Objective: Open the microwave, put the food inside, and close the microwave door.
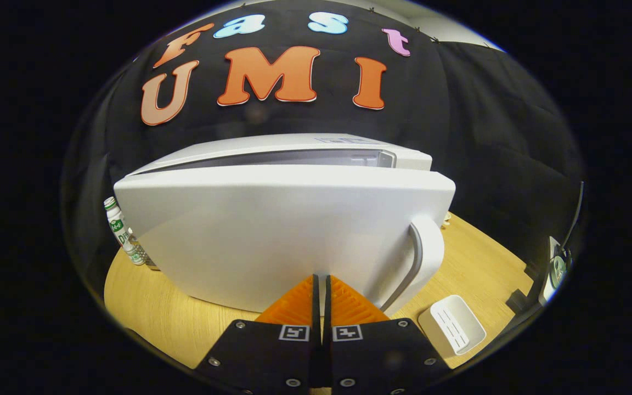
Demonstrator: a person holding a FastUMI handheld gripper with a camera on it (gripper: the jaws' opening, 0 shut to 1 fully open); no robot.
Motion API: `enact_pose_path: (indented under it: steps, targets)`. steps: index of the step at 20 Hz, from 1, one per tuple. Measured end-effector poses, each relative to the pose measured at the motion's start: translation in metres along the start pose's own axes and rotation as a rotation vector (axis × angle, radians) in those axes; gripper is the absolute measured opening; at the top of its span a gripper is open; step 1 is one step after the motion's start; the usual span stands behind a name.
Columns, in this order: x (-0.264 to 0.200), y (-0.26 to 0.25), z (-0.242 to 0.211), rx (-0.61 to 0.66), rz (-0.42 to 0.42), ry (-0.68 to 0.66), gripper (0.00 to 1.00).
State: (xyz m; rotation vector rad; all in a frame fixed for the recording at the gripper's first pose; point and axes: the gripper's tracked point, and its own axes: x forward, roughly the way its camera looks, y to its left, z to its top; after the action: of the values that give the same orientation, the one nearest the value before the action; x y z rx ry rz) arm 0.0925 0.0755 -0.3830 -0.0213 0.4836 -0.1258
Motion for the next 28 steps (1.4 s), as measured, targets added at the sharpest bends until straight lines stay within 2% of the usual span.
enact_pose_path:
  steps: [5, 12, 13, 15, 18, 24, 28]
  targets:
    - [0.032, -0.002, 0.02, -0.016, 0.052, -0.025, 0.01]
    - [0.044, 0.001, 0.029, -0.087, 0.125, -0.058, 0.01]
    - [0.054, -0.001, 0.032, -0.101, 0.126, -0.049, 0.01]
    - [0.064, -0.007, 0.012, -0.052, 0.136, 0.048, 0.01]
    - [0.064, -0.011, 0.012, -0.075, 0.181, 0.05, 0.01]
    - [0.027, -0.028, 0.055, -0.127, 0.265, -0.046, 0.01]
    - [0.005, -0.053, 0.116, -0.133, 0.281, -0.104, 0.02]
